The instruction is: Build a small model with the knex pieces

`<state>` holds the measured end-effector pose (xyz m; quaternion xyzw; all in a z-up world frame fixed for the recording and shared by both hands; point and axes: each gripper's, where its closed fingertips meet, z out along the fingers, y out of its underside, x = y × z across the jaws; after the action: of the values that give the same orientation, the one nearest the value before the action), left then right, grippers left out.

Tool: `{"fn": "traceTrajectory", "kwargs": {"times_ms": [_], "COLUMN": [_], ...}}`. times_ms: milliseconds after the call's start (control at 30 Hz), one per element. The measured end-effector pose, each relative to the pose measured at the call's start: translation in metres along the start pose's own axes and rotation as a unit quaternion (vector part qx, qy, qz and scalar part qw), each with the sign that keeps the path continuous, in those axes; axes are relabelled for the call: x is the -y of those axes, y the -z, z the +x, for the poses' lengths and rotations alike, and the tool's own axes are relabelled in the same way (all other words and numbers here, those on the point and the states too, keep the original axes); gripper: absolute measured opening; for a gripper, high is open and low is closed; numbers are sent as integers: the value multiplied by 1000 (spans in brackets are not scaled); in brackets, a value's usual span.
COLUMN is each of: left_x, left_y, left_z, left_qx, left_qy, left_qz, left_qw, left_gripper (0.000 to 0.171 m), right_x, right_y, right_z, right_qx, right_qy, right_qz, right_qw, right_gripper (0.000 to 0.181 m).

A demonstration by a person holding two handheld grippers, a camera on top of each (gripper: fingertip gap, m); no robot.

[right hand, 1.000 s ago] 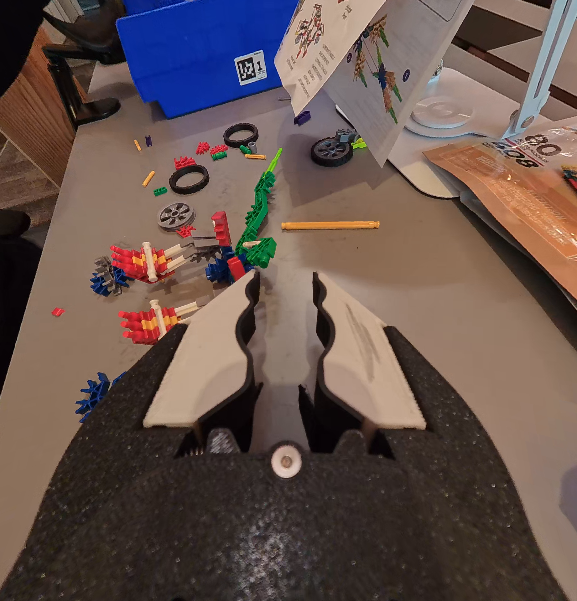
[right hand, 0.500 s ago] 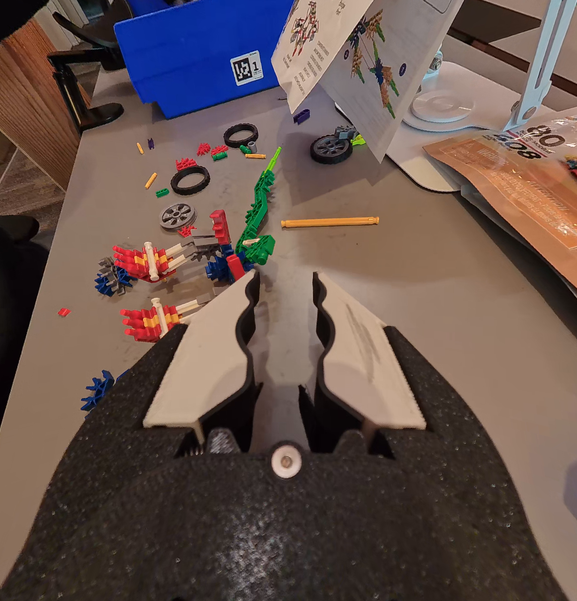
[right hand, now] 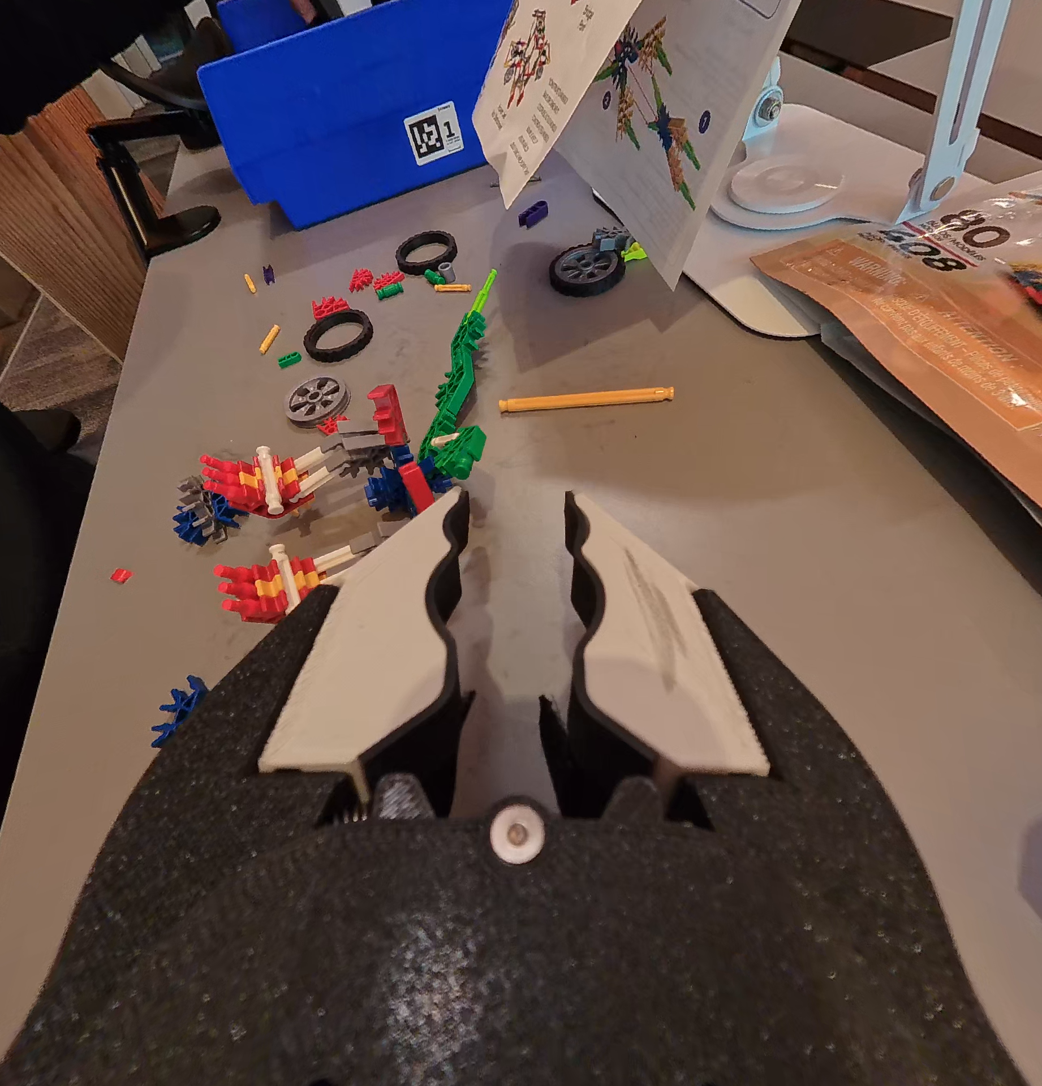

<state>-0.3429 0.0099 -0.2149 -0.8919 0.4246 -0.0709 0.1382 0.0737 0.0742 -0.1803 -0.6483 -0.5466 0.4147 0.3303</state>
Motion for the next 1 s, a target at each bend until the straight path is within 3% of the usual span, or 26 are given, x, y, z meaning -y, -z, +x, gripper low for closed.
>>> {"fn": "traceTrajectory", "kwargs": {"times_ms": [200,367,500,600,733,833,1000], "left_x": [3,2,-8,8,31,35,34], "left_y": [-9,-8,-2,8,15,15,37], "left_z": [0,2,19,4,-17,-41,-56], "left_qx": [-15,-12,-49,-18,16,66,73], "left_qy": [3,4,8,12,25,27,54], "left_qz": [15,15,-4,37,82,80,116], "left_qw": [1000,1000,999,999,996,994,989], "left_gripper": [2,2,3,16,17,18,18], "right_x": [-1,0,1,2,3,4,5], "right_y": [-1,0,1,1,3,3,4], "right_z": [1,2,2,2,4,6,8], "right_qx": [-4,-4,-1,1,0,-3,-4], "right_qy": [-2,-4,-8,-12,-20,-25,-35], "right_qz": [-3,0,5,8,14,17,23], "right_qw": [1000,1000,1000,1000,1000,1000,999], "right_gripper": [32,32,32,32,32,32,32]}}
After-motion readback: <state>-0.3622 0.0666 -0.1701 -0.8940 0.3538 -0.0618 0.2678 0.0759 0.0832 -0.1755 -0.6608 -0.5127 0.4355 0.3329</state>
